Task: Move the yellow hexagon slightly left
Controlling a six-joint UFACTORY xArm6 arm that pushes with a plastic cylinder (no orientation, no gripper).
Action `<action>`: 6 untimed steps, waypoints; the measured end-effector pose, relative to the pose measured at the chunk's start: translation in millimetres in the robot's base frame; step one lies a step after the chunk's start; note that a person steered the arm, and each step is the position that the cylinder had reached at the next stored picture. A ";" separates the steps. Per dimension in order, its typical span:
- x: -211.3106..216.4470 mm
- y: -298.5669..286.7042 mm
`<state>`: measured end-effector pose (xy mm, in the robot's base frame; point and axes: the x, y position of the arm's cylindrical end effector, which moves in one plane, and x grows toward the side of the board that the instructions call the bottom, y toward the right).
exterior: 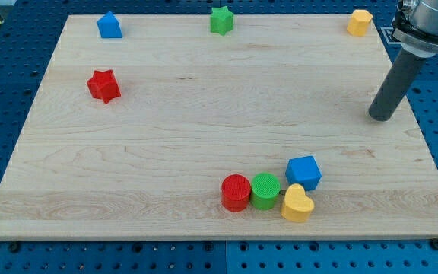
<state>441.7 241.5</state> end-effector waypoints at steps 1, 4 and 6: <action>-8.0 0.1; -92.2 51.0; -118.3 64.3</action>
<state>323.4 305.8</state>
